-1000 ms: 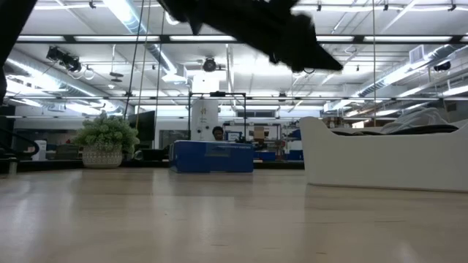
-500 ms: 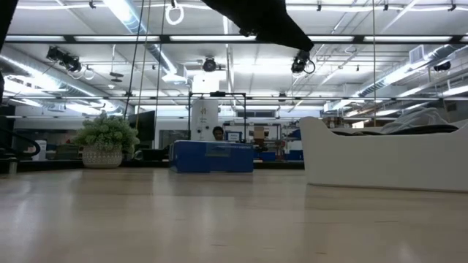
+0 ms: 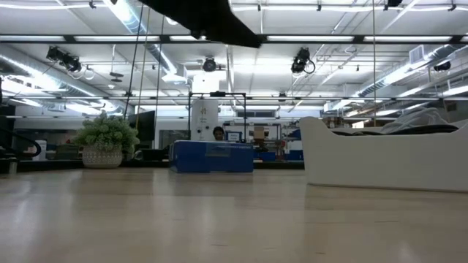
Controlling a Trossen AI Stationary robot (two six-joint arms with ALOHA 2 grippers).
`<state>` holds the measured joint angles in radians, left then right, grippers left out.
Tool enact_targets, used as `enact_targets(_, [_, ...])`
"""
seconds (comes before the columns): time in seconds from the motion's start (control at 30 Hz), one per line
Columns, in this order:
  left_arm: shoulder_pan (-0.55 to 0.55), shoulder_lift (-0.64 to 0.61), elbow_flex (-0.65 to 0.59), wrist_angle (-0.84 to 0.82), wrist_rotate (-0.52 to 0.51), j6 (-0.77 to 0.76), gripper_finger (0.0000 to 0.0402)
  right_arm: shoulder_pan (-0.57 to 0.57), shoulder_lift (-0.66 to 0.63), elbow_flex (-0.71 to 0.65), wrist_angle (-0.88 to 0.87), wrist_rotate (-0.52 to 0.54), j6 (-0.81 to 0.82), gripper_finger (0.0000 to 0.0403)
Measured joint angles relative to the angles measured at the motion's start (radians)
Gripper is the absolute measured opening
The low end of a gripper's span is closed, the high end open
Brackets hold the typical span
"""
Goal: Pick and place USB-C Cables
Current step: Return to Home Position
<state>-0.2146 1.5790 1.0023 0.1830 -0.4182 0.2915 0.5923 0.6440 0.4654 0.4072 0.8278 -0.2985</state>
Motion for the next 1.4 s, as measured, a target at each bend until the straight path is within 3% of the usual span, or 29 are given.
enact_targets(0.6, [-0.003,-0.545,-0.403,0.166,-0.034,-0.182,0.0071,-0.184,-0.189,-0.202,0.100,-0.268,0.063,0.0169])
enact_targets(0.83, [-0.008,-0.736,-0.549,0.253,-0.051,-0.242,0.0071,-0.238,-0.250,-0.258,0.100,-0.426,0.069,0.0169])
enact_targets(1.17, [-0.008,-0.992,-0.770,0.413,-0.064,-0.317,0.0070,-0.337,-0.296,-0.329,0.105,-0.546,0.144,0.0169])
enact_targets(1.4, [-0.008,-1.189,-0.880,0.413,-0.121,-0.334,0.0070,-0.421,-0.316,-0.381,0.135,-0.644,0.203,0.0169])
